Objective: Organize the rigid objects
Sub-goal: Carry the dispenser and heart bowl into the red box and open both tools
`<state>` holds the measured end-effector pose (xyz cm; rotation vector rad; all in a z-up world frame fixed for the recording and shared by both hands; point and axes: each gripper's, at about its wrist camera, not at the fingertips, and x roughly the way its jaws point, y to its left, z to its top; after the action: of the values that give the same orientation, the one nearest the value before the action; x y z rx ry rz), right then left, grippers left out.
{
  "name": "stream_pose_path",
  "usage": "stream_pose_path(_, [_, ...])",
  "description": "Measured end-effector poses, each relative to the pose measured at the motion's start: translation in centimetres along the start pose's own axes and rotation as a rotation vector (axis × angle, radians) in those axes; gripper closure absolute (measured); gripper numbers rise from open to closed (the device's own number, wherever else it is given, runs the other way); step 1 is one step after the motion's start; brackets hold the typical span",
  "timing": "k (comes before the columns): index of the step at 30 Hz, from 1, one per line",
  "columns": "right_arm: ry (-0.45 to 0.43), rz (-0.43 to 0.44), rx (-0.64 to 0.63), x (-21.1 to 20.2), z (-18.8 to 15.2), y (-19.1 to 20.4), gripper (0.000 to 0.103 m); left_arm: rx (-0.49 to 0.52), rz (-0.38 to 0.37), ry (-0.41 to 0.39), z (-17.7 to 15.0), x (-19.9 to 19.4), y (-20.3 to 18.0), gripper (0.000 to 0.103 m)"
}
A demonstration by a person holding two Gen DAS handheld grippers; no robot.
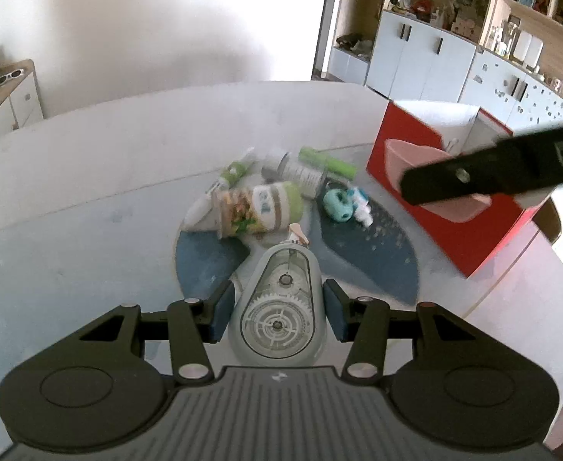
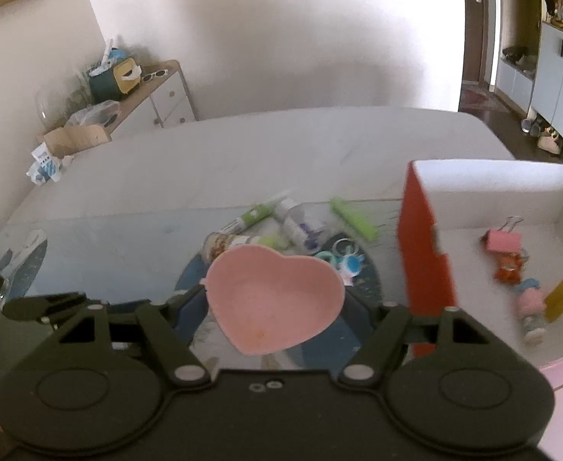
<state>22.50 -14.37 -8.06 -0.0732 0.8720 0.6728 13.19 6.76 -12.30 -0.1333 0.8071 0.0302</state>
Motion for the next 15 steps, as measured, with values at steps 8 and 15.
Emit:
stream_pose_path(8, [-0.035,-0.028,0.009,-2.9,0.2,-3.8,0.029,0.001,-0.023,-0.018,2.8,-0.8,-2.4,0.054])
stream_pose_path(15, [-0.061,-0.029,0.009,-4.7,0.4,-7.7,0.029,0.028,-0.041,-0.040,5.3,-0.7,-6.0,0.054])
